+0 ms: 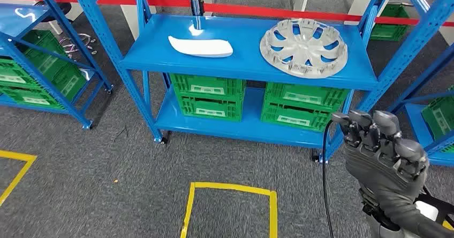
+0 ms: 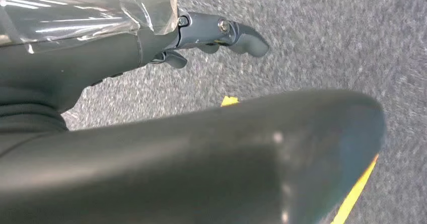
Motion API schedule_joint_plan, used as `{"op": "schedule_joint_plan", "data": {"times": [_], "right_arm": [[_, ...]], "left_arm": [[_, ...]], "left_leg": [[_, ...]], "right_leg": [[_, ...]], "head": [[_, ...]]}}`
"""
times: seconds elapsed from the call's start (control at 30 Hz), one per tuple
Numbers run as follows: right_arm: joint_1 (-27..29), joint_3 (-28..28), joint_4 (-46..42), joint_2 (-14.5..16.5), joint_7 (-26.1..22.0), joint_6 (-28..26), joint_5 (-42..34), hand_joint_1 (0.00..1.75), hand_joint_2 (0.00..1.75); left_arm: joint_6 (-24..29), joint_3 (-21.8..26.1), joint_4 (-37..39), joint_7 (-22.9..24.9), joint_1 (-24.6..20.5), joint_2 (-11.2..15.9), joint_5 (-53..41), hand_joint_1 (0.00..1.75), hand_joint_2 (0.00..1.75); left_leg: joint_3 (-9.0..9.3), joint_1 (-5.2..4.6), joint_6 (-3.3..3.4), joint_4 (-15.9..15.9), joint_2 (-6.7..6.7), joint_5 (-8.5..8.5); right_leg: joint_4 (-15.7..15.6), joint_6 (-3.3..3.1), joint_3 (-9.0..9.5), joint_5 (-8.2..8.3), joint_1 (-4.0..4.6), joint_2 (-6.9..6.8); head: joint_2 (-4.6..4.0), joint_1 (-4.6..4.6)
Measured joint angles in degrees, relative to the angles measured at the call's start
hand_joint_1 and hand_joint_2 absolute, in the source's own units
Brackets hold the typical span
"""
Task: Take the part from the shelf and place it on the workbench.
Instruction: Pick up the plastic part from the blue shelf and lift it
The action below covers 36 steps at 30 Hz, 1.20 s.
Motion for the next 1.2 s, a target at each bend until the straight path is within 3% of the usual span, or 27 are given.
{"op": "schedule_joint_plan", "data": {"times": [0.07,0.13,0.2,0.27,0.3,0.33,0.37,0.4,0.47,0.5,0.57,0.63,0.7,0.73,0.8,0.83,0.87,0.9,0.97,1.0,1.07,1.2], "right_arm": [[0.0,0.1,-0.2,0.0,0.1,0.0,-0.1,0.0,0.0],[0.0,0.4,-0.5,-0.1,0.0,0.1,-0.2,0.0,0.0],[0.0,0.6,-0.6,-0.4,-0.5,0.1,-0.3,0.0,0.0],[0.3,0.8,-0.4,-0.8,-0.8,0.1,-0.3,0.0,0.0],[0.6,1.0,-0.3,-0.9,-0.9,0.1,-0.4,0.0,0.0],[0.8,1.1,-0.1,-1.0,-0.9,0.1,-0.4,0.0,0.0],[1.1,1.2,0.0,-1.0,-0.9,0.1,-0.4,0.0,0.0],[1.3,1.4,0.1,-1.0,-0.9,0.1,-0.4,0.0,0.0],[1.5,1.6,0.1,-1.0,-0.9,0.1,-0.4,0.0,0.0],[1.6,1.6,0.2,-1.0,-0.8,0.1,-0.4,0.0,0.0],[1.9,1.7,0.2,-1.0,-0.8,0.1,-0.5,0.0,0.0],[2.0,1.8,0.2,-1.0,-0.7,0.1,-0.5,0.0,0.0],[1.9,1.8,0.0,-0.9,-0.7,0.1,-0.6,0.0,0.0],[1.9,1.8,-0.1,-0.8,-0.7,0.1,-0.6,0.0,0.0],[1.9,1.8,-0.2,-0.8,-0.6,0.2,-0.6,0.0,0.0],[1.9,1.8,-0.2,-0.8,-0.6,0.2,-0.6,0.0,0.0],[1.9,1.9,-0.2,-0.7,-0.6,0.3,-0.6,0.0,0.0],[1.9,1.9,-0.2,-0.6,-0.6,0.4,-0.6,0.0,0.0],[1.8,1.9,-0.2,-0.3,-0.6,0.5,-0.5,0.0,0.0],[1.8,1.9,-0.2,-0.2,-0.6,0.5,-0.5,0.0,0.0],[1.6,2.0,-0.2,0.0,-0.6,0.5,-0.5,0.0,0.0],[1.2,2.1,-0.2,0.3,-0.2,0.6,-0.7,0.0,0.0]], "left_arm": [[0.0,-0.5,-0.6,0.3,0.3,-0.1,0.3,0.0,0.0],[0.4,-1.6,-1.9,1.3,0.9,-0.2,1.4,0.0,0.0],[1.2,-3.4,-3.2,2.6,1.7,-0.3,3.6,0.0,0.0],[1.8,-5.1,-4.1,3.7,2.5,-0.4,5.6,0.0,0.0],[1.8,-5.8,-4.4,3.9,2.9,-0.5,6.2,0.0,0.0],[1.9,-6.4,-4.7,4.1,3.2,-0.6,6.5,0.0,0.0],[1.9,-6.8,-4.9,4.1,3.5,-0.7,6.8,0.0,0.0],[1.9,-7.3,-5.0,4.1,3.8,-0.7,6.9,0.0,0.0],[1.8,-8.1,-5.3,4.0,4.3,-0.8,7.0,0.0,0.0],[1.8,-8.4,-5.5,3.9,4.6,-0.7,7.0,0.0,0.0],[1.7,-9.1,-5.8,3.6,5.0,-0.7,7.0,0.0,0.0],[1.6,-9.7,-5.9,3.4,5.2,-0.8,7.0,0.0,0.0],[1.6,-10.2,-6.0,3.1,5.2,-0.9,7.0,0.0,0.0],[1.6,-10.4,-6.0,3.1,5.2,-0.9,7.0,0.0,0.0],[1.6,-10.8,-6.0,3.0,5.2,-0.9,7.0,0.0,0.0],[1.6,-10.8,-6.0,3.0,5.2,-0.9,6.9,0.0,0.0],[1.6,-10.8,-6.0,3.0,5.2,-1.0,6.8,0.0,0.0],[1.6,-10.9,-6.0,3.0,5.2,-1.0,6.6,0.0,0.0],[1.6,-10.9,-6.2,3.0,5.2,-1.0,6.3,0.0,0.0],[1.5,-10.9,-6.3,3.0,5.2,-0.9,6.2,0.0,0.0],[1.5,-11.0,-6.7,3.0,5.2,-0.9,6.1,0.0,0.0],[1.5,-11.1,-7.3,3.0,5.2,-0.9,6.2,0.0,0.0]], "left_leg": [[0.06,-0.29,0.34,-0.1,0.04,-0.29],[1.32,-0.41,1.12,-1.6,-0.01,-1.14],[3.9,-0.04,1.72,-4.6,-0.37,-2.33],[6.07,0.09,1.96,-6.9,-0.72,-3.25],[6.82,0.05,1.99,-7.4,-0.82,-3.57],[7.52,0.04,1.91,-7.6,-0.91,-4.02],[8.19,0.08,1.74,-7.7,-1.02,-4.51],[8.8,0.16,1.46,-7.6,-1.15,-5.01],[9.51,0.28,0.64,-7.0,-1.41,-6.11],[9.5,0.25,0.19,-6.3,-1.54,-6.7],[9.27,0.09,-0.44,-5.2,-1.69,-7.6],[9.22,0.28,-0.75,-4.8,-1.58,-8.13],[8.29,0.55,-1.23,-2.4,-0.95,-9.53],[6.9,0.65,-1.48,0.5,-0.57,-10.88],[2.37,0.79,-1.73,9.0,-0.15,-13.9],[0.27,0.84,-1.7,12.4,-0.11,-14.62],[-1.0,0.87,-1.56,13.9,-0.09,-14.25],[-1.09,0.86,-1.27,12.9,-0.09,-12.72],[1.61,0.57,-0.17,5.5,-0.14,-7.82],[3.26,0.34,0.46,1.9,-0.15,-6.16],[5.25,-0.22,1.38,-2.2,-0.13,-5.26],[6.75,-0.19,1.64,-4.6,-0.07,-5.49]], "right_leg": [[-0.7,0.44,0.45,-0.07,-0.16,0.04],[-2.7,0.96,2.0,-0.34,-0.29,-0.12],[-1.2,0.62,1.62,-1.58,-0.18,-0.65],[6.7,-0.24,-3.14,-3.98,0.01,-0.95],[11.1,-0.43,-6.26,-4.8,0.11,-0.95],[13.9,-0.15,-8.97,-4.59,0.14,-0.94],[14.7,0.6,-10.9,-3.16,0.05,-0.94],[13.2,1.7,-11.92,-0.63,-0.19,-0.95],[6.6,4.0,-12.11,5.56,-0.93,-1.22],[4.1,4.27,-11.9,7.58,-1.18,-1.29],[2.6,3.19,-11.71,8.7,-1.21,-1.34],[2.6,1.86,-11.34,8.39,-1.16,-1.15],[2.6,1.13,-10.66,8.04,-1.14,-1.16],[2.5,0.77,-10.32,7.83,-1.08,-1.19],[2.6,0.22,-9.74,7.45,-0.82,-1.24],[2.6,-0.02,-9.47,7.27,-0.67,-1.22],[2.6,-0.24,-9.16,7.06,-0.49,-1.17],[2.6,-0.42,-8.79,6.83,-0.3,-1.09],[2.5,-0.59,-7.99,6.28,0.05,-0.88],[2.4,-0.55,-7.77,6.02,0.28,-0.81],[2.3,-0.27,-7.7,5.69,0.39,-0.72],[2.8,0.43,-7.99,5.01,0.56,-0.9]], "head": [[0.01,-0.09],[0.02,-0.21],[0.01,-0.03],[0.01,0.22],[0.02,0.27],[0.02,0.27],[0.02,0.28],[0.02,0.28],[0.02,0.33],[0.02,0.34],[0.02,0.29],[0.02,0.21],[0.02,0.16],[0.02,0.13],[0.02,0.1],[0.02,0.09],[0.02,0.09],[0.02,0.08],[0.02,0.09],[0.02,0.17],[0.02,0.16],[0.02,0.12]]}}
